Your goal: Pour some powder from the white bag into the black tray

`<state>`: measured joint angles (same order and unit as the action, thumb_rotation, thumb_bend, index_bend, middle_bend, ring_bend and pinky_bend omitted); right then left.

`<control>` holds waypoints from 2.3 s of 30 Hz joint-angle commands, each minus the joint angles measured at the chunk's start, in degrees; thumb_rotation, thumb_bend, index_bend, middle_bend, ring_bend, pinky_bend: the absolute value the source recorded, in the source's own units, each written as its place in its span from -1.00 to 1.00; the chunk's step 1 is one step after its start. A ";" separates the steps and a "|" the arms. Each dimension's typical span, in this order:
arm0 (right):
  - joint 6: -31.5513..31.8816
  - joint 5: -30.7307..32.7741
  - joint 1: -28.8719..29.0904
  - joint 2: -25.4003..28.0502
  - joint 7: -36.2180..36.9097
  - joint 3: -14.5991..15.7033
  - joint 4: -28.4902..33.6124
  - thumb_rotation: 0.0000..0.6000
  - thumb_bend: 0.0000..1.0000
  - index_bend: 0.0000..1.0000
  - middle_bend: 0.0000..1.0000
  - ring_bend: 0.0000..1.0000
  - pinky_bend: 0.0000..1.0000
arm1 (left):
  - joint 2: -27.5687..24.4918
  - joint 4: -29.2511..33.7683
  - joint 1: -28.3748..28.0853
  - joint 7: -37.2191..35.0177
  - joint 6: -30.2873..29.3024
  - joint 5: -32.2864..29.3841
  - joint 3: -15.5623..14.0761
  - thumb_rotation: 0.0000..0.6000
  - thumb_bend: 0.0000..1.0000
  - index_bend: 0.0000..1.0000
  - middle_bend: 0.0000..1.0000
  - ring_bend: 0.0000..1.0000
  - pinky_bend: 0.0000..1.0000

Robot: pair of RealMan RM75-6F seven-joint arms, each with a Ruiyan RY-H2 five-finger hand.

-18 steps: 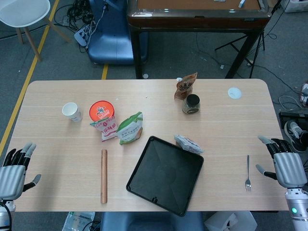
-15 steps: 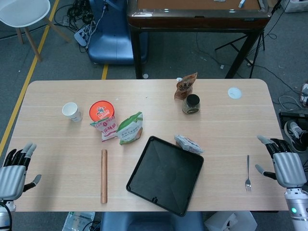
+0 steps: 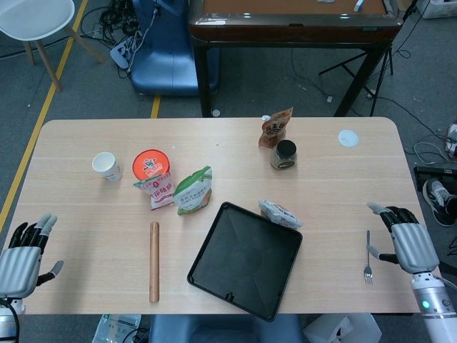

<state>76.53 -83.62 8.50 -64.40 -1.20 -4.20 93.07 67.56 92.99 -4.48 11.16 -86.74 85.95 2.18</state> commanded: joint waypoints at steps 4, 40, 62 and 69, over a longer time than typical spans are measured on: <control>-7.87 2.45 5.00 -1.48 3.28 -1.28 -0.16 1.00 -0.87 -0.63 -0.50 -0.60 -0.63 | 0.20 -0.42 -0.07 -0.36 0.25 0.13 -0.16 1.00 -0.58 -0.87 -0.82 -0.75 -0.87; -21.84 -0.59 18.60 -23.92 40.91 -1.66 -26.05 1.00 -0.95 -0.76 -0.53 -0.74 -0.63 | 0.09 -0.52 0.34 -0.92 0.03 0.80 -0.63 1.00 -0.58 -0.87 -0.82 -0.75 -0.87; -23.20 -2.44 24.04 -33.48 44.48 -0.60 -39.49 1.00 -0.93 -0.76 -0.47 -0.72 -0.59 | 0.09 -0.17 0.38 -0.46 0.18 0.58 -0.61 1.00 -0.58 -0.87 -0.82 -0.75 -0.87; -24.74 -1.79 25.48 -34.06 42.75 -0.65 -40.88 1.00 -0.51 -0.69 -0.41 -0.65 -0.51 | 0.01 -0.41 0.51 -0.78 -0.04 0.65 -0.62 1.00 -0.58 -0.87 -0.82 -0.75 -0.87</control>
<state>52.04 -85.51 33.77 -98.42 41.66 -4.87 52.40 67.57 92.59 -3.98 10.38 -86.78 86.60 1.56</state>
